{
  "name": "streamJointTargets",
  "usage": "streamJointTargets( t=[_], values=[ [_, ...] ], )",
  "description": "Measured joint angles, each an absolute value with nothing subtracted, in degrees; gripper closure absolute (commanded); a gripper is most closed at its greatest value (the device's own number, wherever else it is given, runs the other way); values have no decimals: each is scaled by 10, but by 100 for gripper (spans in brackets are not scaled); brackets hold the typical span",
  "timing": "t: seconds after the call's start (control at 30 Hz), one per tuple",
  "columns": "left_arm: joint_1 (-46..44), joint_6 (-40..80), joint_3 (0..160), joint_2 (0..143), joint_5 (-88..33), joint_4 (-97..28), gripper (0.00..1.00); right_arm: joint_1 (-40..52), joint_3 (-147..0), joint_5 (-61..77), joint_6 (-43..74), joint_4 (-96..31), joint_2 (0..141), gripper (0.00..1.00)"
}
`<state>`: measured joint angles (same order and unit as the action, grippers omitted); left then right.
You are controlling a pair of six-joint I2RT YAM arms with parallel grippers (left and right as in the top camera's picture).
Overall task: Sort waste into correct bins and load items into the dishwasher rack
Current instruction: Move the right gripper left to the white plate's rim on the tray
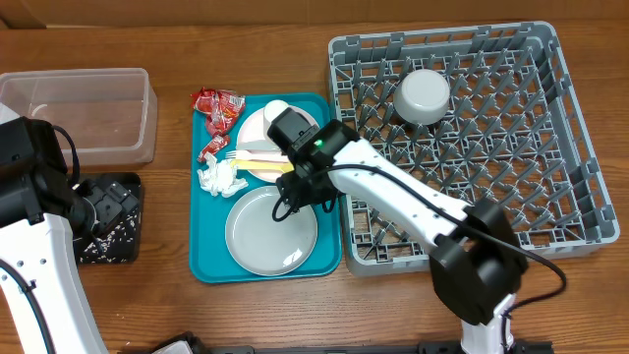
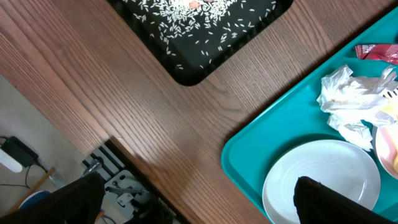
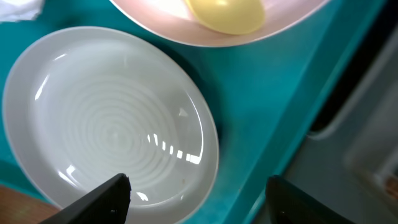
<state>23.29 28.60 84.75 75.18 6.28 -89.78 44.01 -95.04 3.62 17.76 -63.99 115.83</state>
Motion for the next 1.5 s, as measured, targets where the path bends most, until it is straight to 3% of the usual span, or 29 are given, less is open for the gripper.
streamJointTargets(
  t=[0.7, 0.97, 1.3, 1.5],
  values=[
    [233, 286, 848, 752, 63, -898, 0, 444, -883, 36, 178, -543, 1205, 36],
    [233, 286, 848, 752, 63, -898, 0, 444, -877, 36, 177, -527, 1205, 64],
    [233, 286, 848, 752, 63, -898, 0, 444, -877, 46, 180, -516, 1205, 66],
    [233, 286, 848, 752, 63, -898, 0, 444, -877, 46, 177, -513, 1205, 96]
  ],
)
